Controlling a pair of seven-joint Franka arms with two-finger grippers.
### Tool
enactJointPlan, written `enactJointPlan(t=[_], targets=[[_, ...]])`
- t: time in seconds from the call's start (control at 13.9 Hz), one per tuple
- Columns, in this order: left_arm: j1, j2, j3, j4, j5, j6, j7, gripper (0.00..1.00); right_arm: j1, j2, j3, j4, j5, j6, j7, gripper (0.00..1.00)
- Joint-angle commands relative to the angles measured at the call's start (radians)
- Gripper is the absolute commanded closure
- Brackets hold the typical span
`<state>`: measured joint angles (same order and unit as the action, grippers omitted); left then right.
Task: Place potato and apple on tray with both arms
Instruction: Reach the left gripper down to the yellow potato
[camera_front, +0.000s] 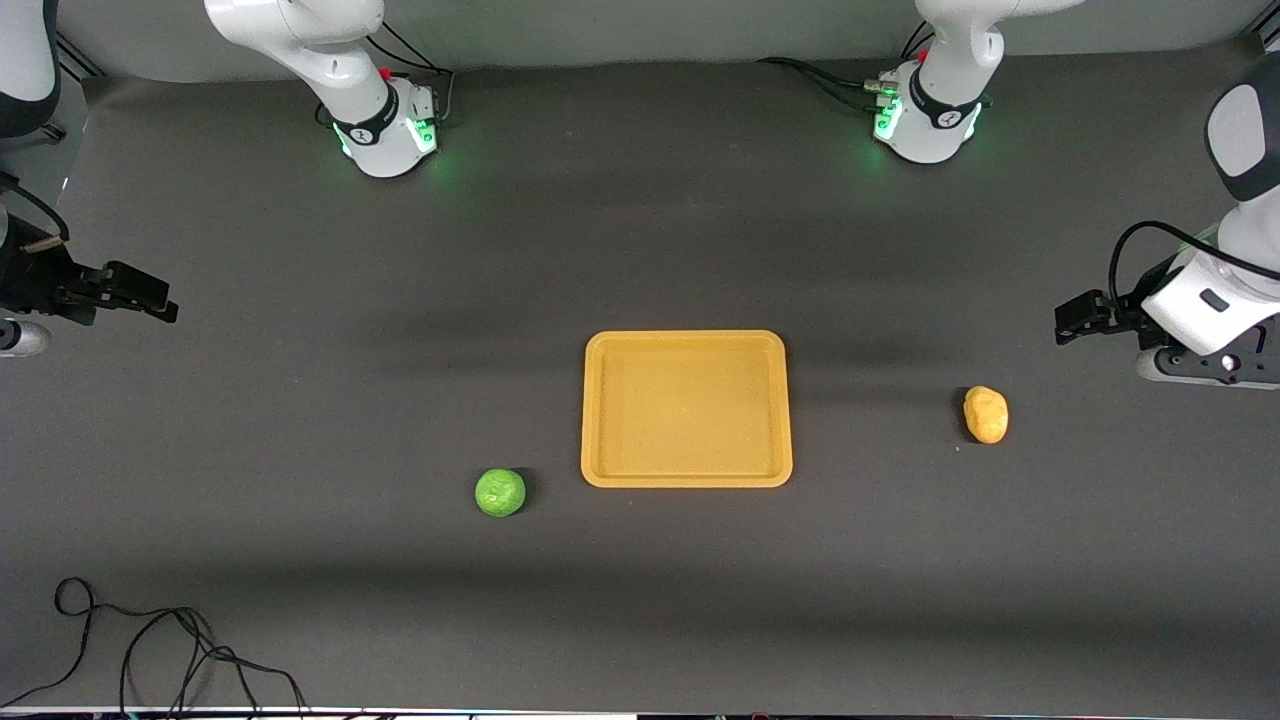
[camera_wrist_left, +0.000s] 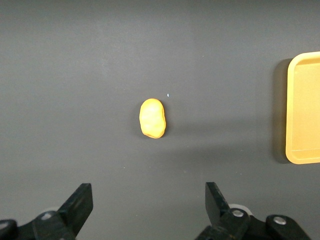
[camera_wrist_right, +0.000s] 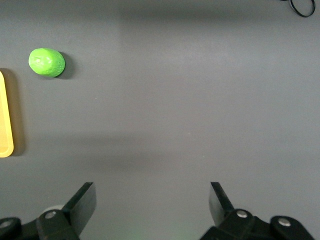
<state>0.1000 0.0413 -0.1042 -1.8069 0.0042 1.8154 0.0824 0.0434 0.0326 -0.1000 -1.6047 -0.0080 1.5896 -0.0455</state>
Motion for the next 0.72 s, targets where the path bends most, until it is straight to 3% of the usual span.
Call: enactJointPlan(t=[0.0,0.36,0.58,0.65], targets=[[-0.008,0.005,0.005,0.018,0.005,-0.005,0.016,0.0,-0.002,-0.003,-0.001,0.011,0.022,-0.016,-0.013,0.0],[-0.002,0.008,0.006,-0.021,0.005,0.025,0.013,0.0,0.001,-0.003,0.0,0.011,0.022,-0.014,-0.014,0.0],[0.006,0.032,0.008,-0.158,0.005,0.224,0.014,0.0,0.001,-0.003,0.0,0.011,0.022,-0.014,-0.016,0.0],[0.007,0.075,0.008,-0.16,0.005,0.26,0.014,0.0,0.001,-0.003,0.0,0.009,0.022,-0.014,-0.016,0.0]])
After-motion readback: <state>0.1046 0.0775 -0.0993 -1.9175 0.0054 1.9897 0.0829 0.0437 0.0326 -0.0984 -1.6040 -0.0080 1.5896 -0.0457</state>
